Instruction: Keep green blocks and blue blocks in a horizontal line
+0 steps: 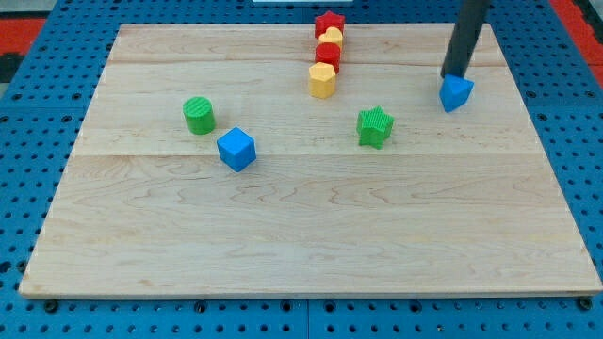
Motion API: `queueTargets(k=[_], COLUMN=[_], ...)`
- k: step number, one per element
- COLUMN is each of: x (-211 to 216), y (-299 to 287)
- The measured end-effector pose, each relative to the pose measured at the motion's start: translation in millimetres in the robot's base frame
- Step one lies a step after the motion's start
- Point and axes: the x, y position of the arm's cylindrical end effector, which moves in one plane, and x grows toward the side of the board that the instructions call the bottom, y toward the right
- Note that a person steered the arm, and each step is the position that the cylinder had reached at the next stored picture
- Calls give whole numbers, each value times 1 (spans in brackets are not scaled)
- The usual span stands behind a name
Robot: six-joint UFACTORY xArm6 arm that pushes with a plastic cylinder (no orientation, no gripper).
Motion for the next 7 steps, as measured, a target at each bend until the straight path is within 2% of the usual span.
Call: queueTargets(k=[1,3,4,7], x=[36,22,19,32], y=[-7,10,-40,-251])
